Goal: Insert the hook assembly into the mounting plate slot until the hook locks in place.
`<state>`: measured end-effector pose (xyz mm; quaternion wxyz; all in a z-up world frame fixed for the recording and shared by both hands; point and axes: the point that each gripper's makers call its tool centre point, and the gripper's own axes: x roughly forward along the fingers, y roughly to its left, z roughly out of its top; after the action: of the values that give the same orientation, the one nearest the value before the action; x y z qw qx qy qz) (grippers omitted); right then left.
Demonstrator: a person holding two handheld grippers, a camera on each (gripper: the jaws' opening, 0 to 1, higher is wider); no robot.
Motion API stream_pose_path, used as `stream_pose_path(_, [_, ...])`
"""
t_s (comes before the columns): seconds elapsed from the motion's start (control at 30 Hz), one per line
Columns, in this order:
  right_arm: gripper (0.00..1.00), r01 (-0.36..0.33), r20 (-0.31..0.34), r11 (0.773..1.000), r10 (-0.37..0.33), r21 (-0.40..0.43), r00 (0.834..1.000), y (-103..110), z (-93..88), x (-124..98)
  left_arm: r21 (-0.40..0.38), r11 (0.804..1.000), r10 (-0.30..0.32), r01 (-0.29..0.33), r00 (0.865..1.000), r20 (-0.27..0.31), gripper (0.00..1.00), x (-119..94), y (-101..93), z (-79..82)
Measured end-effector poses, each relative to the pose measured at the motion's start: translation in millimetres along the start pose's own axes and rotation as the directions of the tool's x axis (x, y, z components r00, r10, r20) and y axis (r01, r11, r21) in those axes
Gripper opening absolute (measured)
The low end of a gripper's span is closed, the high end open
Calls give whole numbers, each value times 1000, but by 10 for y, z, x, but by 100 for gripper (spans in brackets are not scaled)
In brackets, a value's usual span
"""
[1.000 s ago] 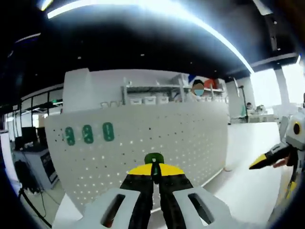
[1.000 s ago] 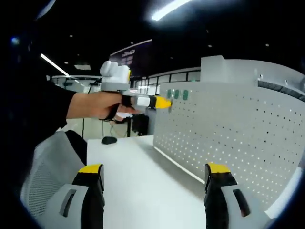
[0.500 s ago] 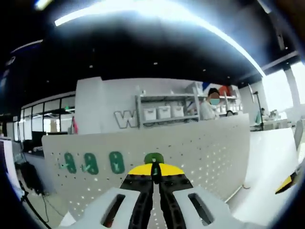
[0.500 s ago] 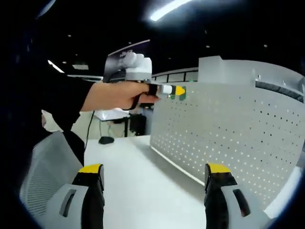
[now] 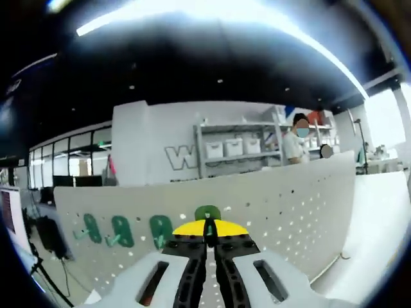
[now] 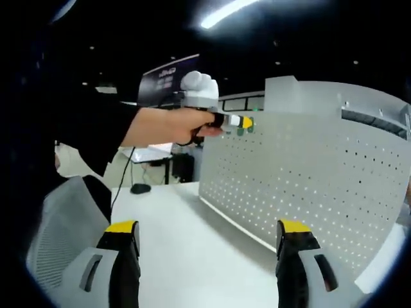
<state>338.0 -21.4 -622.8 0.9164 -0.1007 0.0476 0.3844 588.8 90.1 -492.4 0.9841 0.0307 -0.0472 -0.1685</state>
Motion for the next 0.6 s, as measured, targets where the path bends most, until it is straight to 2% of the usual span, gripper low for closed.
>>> stream_pose_path(0.6, [89, 8, -3, 1000, -8, 11, 1000, -67, -40, -53, 61, 997, 44, -43, 999, -3, 2, 77, -46, -28])
